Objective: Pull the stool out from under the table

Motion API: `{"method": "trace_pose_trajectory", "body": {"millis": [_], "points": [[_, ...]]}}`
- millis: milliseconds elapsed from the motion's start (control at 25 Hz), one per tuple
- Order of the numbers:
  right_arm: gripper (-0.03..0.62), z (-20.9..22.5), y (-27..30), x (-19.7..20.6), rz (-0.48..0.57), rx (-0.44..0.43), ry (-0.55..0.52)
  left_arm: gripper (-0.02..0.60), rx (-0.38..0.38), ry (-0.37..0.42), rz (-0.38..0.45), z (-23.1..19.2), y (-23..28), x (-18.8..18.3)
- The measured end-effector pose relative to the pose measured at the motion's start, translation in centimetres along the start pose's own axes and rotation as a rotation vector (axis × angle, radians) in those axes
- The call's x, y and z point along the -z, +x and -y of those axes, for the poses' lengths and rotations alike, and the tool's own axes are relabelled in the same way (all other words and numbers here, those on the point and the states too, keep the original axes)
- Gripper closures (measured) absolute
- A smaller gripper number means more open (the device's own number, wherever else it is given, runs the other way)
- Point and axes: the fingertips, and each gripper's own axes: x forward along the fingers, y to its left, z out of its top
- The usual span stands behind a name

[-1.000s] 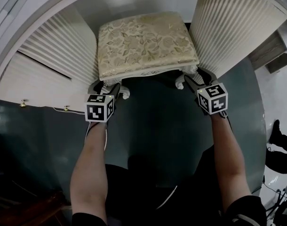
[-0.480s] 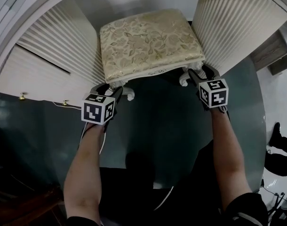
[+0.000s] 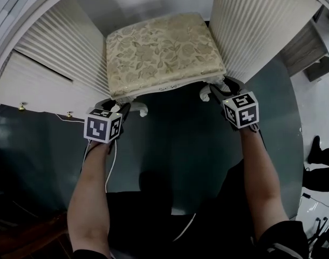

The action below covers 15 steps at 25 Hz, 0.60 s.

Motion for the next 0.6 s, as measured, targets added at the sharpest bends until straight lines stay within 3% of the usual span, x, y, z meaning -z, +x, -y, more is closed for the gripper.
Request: {"method": "trace_pose_trajectory", "body": {"millis": [240,440,600], "points": [[0.376,0.01,-0.15,-0.09,-0.014,-0.018,0.001,0.388,0.019,0.012,-0.011,0.05,-0.05,-0.02],[0.381,-0.01,-0.20,-0.01,-0.044,-0.076,-0.028,0.394,0.002,0.079,-0.055,-0.05,-0.11,0.22],[0.396,-0.18,-0.86,0.14,-0.089,-0.142,-0.073,0.390,-0.026,0.053,-0.066,-0.25,0.07,0.06]]}}
